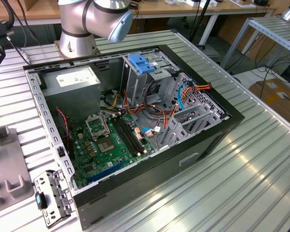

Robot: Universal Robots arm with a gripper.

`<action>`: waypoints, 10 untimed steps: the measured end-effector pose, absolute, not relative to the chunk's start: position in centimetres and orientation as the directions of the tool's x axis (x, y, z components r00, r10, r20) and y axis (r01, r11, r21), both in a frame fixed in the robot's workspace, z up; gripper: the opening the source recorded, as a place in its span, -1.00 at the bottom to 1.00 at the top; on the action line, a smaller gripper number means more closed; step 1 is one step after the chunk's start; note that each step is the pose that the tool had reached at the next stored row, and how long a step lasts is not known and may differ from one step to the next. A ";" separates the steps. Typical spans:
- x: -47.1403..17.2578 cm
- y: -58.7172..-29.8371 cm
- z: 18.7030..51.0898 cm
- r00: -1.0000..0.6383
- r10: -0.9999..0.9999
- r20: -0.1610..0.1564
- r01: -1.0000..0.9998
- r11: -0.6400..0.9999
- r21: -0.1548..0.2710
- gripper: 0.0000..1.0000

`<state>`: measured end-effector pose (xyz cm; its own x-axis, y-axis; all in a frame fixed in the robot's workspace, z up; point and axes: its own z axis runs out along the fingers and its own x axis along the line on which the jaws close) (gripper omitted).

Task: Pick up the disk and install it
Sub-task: 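Reach for the disk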

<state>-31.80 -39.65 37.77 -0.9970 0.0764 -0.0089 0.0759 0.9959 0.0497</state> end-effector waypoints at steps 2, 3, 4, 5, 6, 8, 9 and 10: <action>-31.9 -39.6 37.7 -0.997 0.076 -0.007 0.076 0.996 0.050 -0.79; -32.0 -39.6 37.7 -0.997 0.076 -0.006 0.076 0.996 0.050 -0.79; -32.1 -39.6 37.7 -0.997 0.076 -0.004 0.076 0.996 0.049 -0.79; -32.2 -39.6 37.7 -0.997 0.076 -0.003 0.076 0.996 0.049 -0.79; -32.3 -39.6 37.7 -0.997 0.076 -0.001 0.076 0.996 0.049 -0.79; -32.4 -39.5 37.6 -0.997 0.076 0.003 0.077 0.996 0.049 -0.79; -32.5 -39.5 37.6 -0.997 0.076 0.007 0.077 0.996 0.048 -0.79; -32.6 -39.5 37.6 -0.997 0.076 0.009 0.077 0.996 0.048 -0.79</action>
